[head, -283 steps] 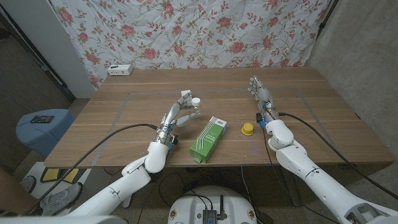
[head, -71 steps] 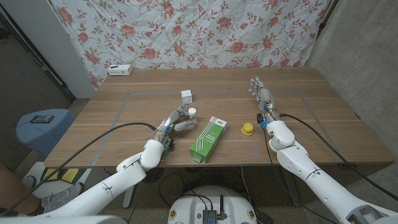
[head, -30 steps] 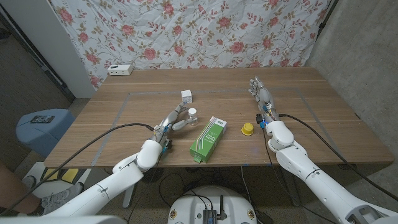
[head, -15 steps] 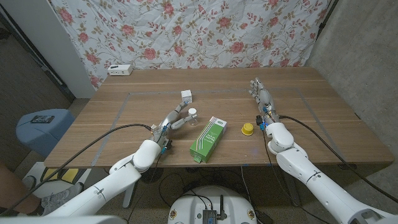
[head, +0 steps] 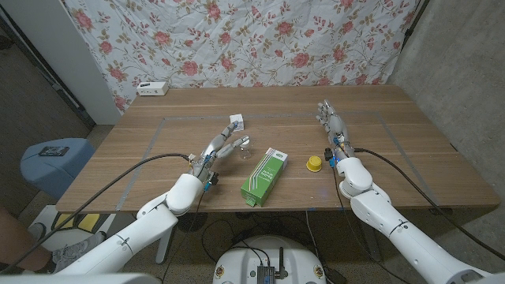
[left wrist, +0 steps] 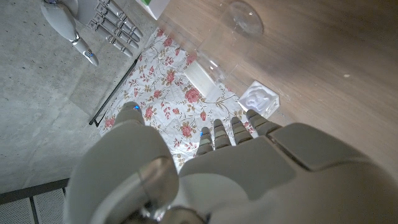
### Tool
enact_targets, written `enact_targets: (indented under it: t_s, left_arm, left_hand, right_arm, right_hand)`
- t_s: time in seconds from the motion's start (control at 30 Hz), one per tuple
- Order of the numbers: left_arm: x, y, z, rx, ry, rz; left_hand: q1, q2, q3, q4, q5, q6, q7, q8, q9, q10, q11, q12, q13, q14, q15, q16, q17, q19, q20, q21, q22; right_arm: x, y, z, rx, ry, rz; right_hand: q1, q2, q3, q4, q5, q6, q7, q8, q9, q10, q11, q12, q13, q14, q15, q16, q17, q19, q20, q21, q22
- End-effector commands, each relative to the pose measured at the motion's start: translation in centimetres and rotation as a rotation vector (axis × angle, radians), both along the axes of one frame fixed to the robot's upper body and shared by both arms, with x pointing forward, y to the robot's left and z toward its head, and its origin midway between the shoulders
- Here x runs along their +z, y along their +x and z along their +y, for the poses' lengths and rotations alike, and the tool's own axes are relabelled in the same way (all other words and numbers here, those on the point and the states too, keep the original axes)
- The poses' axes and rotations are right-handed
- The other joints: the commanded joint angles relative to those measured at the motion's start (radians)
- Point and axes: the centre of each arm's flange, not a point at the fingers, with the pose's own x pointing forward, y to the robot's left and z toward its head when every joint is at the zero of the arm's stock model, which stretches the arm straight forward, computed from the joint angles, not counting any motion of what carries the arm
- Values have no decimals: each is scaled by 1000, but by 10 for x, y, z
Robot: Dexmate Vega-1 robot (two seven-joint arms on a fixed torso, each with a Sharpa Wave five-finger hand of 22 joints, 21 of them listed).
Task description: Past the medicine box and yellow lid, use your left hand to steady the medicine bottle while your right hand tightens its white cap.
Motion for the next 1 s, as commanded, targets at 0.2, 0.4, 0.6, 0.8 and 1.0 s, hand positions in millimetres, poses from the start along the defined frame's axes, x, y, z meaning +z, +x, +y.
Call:
enact_targets:
  t_s: [0.2,0.4,0.6,0.8,1.0]
  left_arm:
    - [16,-8,7,-26,-59,-24]
    - [19,-9,12,-28,-88,-33]
    - [27,-9,16,-42,-108,-43]
    - [34,-6,18,-56,-124,-52]
    - [33,-5,15,-55,-155,-44]
  left_hand:
    - [-16,14,3,12,3,15,3,7,3,18,2,15,1,-1,4,11,2,0,4,1,4]
    - [-23,45,9,20,1,40,8,13,3,47,4,25,1,19,4,17,1,9,15,1,4]
    - [-29,92,23,32,-2,51,16,12,3,56,6,26,1,32,4,18,2,25,23,4,4]
    - [-38,115,28,40,-6,54,19,10,3,62,4,25,1,38,5,17,2,39,23,7,4]
    - [-72,156,32,70,-10,56,27,8,4,65,11,24,1,40,12,16,5,44,29,5,5]
  right_arm:
    - [7,-9,4,-1,-31,-6]
    - [12,-10,5,14,-32,-11]
    - [16,-11,2,19,-55,7]
    - [19,-11,-2,10,-49,0]
    - [24,-5,-6,35,-46,3]
  right_hand:
    - [-10,-1,2,7,5,-23,-9,-6,2,-14,-5,-4,3,-11,-2,-5,4,-9,4,1,1]
    - [-14,-1,1,8,6,-34,-11,-7,2,-24,-6,-5,3,-13,0,-4,4,-10,5,2,1]
    - [-17,-2,1,9,8,-38,-7,-5,2,-16,-4,0,3,-12,-8,-2,3,-8,-6,3,1]
    - [-17,-1,2,9,9,-40,-2,-4,2,-14,-4,2,3,-10,-11,-1,2,-6,-11,4,1]
    - [-18,0,3,9,10,-44,-4,-3,1,-13,-17,3,3,-9,-16,1,2,-6,-13,5,1]
